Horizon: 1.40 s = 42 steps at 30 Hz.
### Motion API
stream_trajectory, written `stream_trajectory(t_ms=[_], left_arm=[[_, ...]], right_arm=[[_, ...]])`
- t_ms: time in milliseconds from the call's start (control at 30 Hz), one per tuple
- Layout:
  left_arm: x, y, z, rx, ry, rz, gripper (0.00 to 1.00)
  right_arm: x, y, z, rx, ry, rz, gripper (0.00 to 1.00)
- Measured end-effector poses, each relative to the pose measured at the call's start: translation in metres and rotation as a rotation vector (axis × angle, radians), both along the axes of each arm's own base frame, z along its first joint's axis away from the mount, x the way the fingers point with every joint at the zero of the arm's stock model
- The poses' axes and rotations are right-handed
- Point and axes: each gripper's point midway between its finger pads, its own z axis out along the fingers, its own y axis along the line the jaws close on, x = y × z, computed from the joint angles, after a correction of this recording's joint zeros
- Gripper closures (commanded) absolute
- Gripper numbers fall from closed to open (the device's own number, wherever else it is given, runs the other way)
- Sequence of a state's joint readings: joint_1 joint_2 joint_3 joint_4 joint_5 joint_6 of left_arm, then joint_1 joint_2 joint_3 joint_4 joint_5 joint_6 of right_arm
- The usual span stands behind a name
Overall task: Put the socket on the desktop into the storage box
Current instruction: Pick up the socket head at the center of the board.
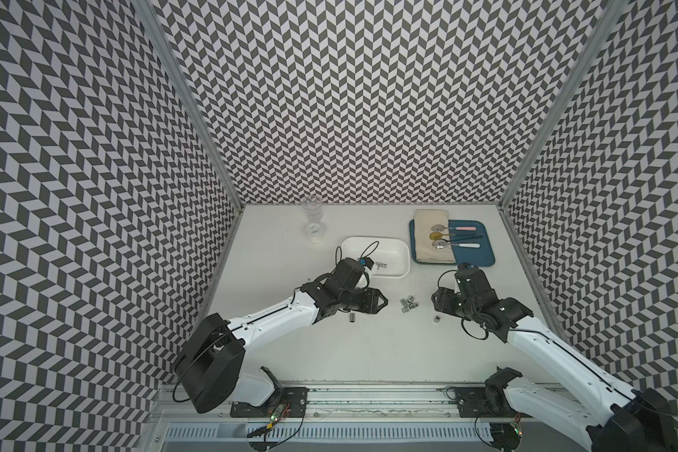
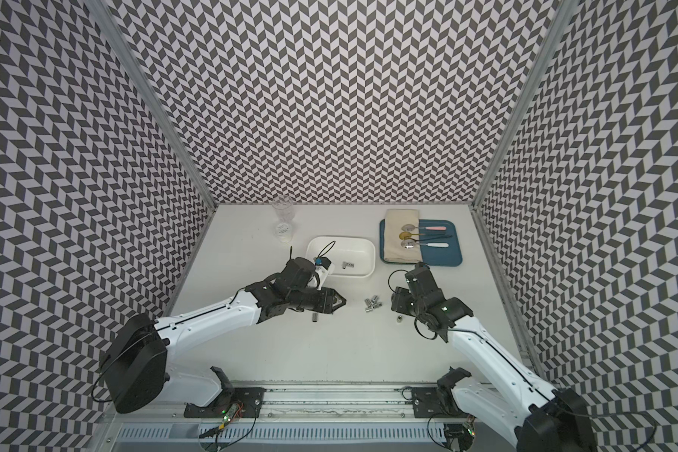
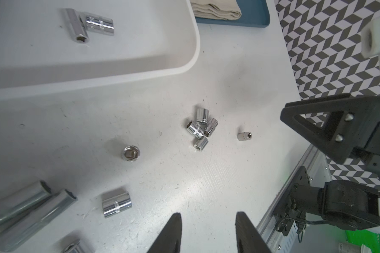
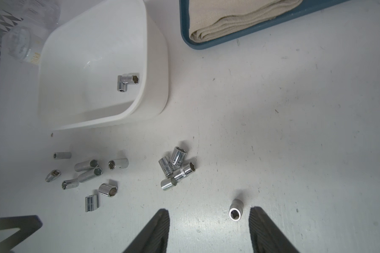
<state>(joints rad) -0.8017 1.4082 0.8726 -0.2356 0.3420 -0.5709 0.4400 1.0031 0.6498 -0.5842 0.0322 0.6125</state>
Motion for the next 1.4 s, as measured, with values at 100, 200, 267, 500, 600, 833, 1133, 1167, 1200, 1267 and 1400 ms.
stream_trajectory(t_ms=[100,200,267,500,600,833,1133,1167,1200,1267,1400], left_arm=[[-0.01,-0.007,-0.002,0.007,-0.001,-0.026,0.56],[-0.019,-0.013,-0.006,0.023,-0.004,-0.048,0.56],[-0.024,-0.016,-0.01,0.035,-0.003,-0.058,0.56],[-0.032,-0.022,-0.025,0.082,-0.001,-0.073,0.56],[-0.033,-0.022,-0.026,0.09,-0.004,-0.071,0.56],[-0.033,-0.02,-0.029,0.099,-0.002,-0.06,0.56],[-0.036,-0.012,-0.041,0.125,0.019,-0.046,0.57],[-0.036,-0.012,-0.042,0.126,0.02,-0.045,0.56],[-0.036,-0.012,-0.042,0.126,0.02,-0.045,0.56],[-0.036,-0.012,-0.042,0.126,0.021,-0.044,0.57],[-0.036,-0.012,-0.042,0.128,0.022,-0.042,0.57]], right_arm=[[-0.003,-0.001,-0.008,-0.012,0.038,-0.005,0.4],[-0.004,-0.002,-0.016,-0.021,0.07,-0.01,0.41],[-0.005,-0.002,-0.021,-0.023,0.09,-0.011,0.43],[-0.01,-0.001,-0.033,-0.021,0.132,-0.015,0.45],[-0.012,-0.002,-0.041,-0.032,0.155,-0.016,0.46],[-0.016,-0.004,-0.06,-0.052,0.205,-0.02,0.5],[-0.014,-0.001,-0.07,-0.053,0.225,-0.019,0.54],[-0.013,-0.001,-0.071,-0.054,0.226,-0.018,0.54],[-0.013,-0.001,-0.072,-0.052,0.227,-0.017,0.54],[-0.013,0.0,-0.074,-0.051,0.231,-0.015,0.55],[-0.014,0.0,-0.077,-0.051,0.241,-0.013,0.56]])
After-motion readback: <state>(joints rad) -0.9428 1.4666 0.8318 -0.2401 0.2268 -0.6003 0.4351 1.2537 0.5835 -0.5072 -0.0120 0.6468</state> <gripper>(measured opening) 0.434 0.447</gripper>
